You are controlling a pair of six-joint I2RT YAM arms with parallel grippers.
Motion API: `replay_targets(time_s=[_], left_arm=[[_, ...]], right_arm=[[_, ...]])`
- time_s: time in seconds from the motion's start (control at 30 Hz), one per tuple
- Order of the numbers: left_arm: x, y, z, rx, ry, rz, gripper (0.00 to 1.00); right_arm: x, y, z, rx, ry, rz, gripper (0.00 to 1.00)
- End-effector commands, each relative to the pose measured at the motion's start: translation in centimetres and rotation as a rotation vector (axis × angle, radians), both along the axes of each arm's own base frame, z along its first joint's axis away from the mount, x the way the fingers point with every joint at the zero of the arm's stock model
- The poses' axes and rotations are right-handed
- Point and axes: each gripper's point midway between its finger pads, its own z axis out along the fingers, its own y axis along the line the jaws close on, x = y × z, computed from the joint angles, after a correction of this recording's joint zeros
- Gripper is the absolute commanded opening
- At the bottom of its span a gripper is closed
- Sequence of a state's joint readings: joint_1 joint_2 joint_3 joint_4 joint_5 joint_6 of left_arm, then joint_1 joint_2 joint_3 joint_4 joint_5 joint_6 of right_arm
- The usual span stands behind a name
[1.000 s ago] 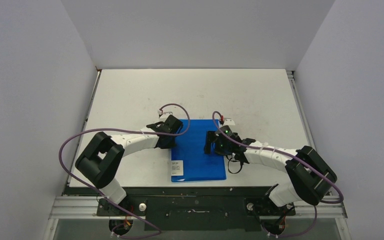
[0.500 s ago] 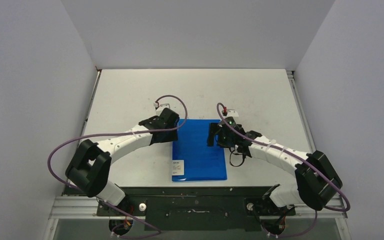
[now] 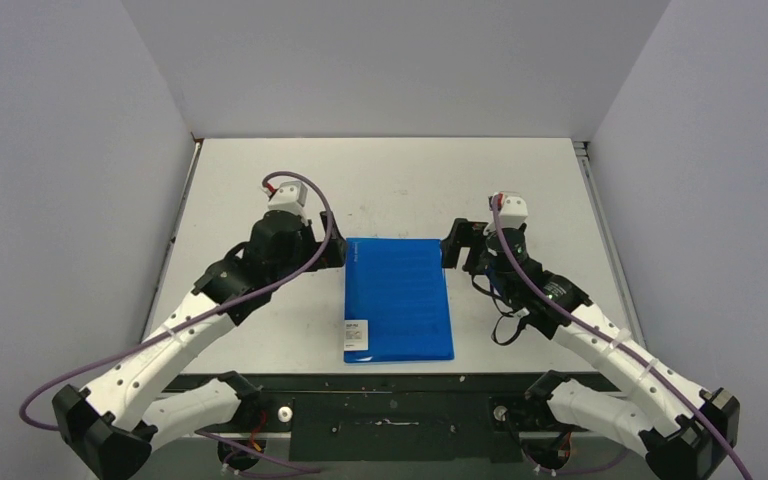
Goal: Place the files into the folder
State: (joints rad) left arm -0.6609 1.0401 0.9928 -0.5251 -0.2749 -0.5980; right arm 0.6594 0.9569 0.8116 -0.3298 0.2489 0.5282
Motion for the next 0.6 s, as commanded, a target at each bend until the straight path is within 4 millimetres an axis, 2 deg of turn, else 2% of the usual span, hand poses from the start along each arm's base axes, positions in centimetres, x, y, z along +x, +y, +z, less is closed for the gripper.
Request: replay_targets(time_s=[0.0, 0.17, 0.3, 0.4, 0.57], left_arm=[[-1.3, 0.7, 4.9, -0.023, -0.138, -0.074, 0.98], [-2.8, 2.2, 8.3, -0.059, -0.290, -0.097, 0.96], [-4.3, 2.8, 10.1, -0.114, -0.379, -0.124, 0.96], [-5.3, 2.8, 10.6, -0.129, -0.415, -0.162, 0.96], [-6.3, 2.5, 10.3, -0.130, -0.444, -0.224, 0.96]], right_arm=[[0.3, -1.9, 4.2, -0.004, -0.105, -0.061, 0.90], [-0.8, -3.0, 7.2, 0.053, -0.184, -0.072, 0.90], [-1.7, -3.9, 8.8, 0.068, -0.222, -0.078, 0.90], [-2.1, -4.6, 9.4, 0.057, -0.231, -0.093, 0.90], [-2.5, -5.4, 9.6, 0.050, -0.250, -0.105, 0.90]])
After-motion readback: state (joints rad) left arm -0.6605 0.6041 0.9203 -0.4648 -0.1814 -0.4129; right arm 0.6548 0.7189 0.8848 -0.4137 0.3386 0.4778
